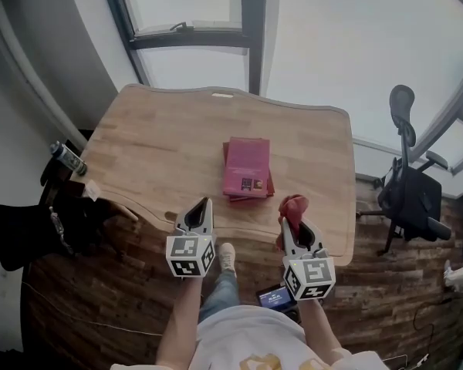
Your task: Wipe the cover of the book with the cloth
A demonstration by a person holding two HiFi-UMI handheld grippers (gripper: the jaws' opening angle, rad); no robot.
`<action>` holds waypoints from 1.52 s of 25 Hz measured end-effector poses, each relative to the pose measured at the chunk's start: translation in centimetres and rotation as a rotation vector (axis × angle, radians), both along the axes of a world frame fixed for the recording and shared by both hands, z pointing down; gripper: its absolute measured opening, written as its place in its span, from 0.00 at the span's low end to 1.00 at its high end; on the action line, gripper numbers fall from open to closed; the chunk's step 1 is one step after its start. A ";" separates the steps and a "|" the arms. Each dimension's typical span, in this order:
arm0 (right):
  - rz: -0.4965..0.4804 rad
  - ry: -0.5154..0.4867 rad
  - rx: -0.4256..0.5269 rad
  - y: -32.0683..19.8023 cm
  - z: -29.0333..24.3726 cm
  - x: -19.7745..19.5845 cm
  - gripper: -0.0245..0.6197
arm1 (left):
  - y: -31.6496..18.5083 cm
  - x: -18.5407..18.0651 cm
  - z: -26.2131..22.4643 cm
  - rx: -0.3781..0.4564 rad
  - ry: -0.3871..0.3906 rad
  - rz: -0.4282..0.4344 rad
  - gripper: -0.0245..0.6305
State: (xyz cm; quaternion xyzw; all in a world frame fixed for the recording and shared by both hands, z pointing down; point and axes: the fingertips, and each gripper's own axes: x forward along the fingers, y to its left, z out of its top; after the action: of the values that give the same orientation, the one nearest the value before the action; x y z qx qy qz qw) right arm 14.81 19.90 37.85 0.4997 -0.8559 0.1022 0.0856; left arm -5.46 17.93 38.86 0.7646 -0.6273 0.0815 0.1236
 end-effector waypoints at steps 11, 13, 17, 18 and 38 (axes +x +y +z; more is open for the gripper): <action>0.127 0.038 -0.100 -15.4 2.5 -3.9 0.15 | -17.8 -2.0 2.6 -0.069 0.069 0.179 0.06; 0.120 0.064 -0.109 -17.4 3.0 -5.0 0.15 | -20.1 -2.3 3.6 -0.093 0.093 0.203 0.06; 0.111 0.110 -0.125 -19.7 3.8 -6.3 0.15 | -22.7 -3.0 6.0 -0.150 0.102 0.238 0.06; 0.119 0.115 -0.124 -20.3 3.7 -6.3 0.15 | -23.3 -2.7 6.2 -0.154 0.107 0.253 0.06; 0.148 0.065 -0.170 -24.6 5.4 -6.1 0.15 | -26.6 -2.5 9.9 -0.243 0.096 0.257 0.06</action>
State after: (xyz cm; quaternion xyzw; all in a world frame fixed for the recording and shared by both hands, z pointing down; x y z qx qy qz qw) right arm 8.69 -4.66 43.20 0.5555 -0.8016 0.1642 0.1478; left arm -7.96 -8.71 48.80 0.8208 -0.5033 0.1354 0.2336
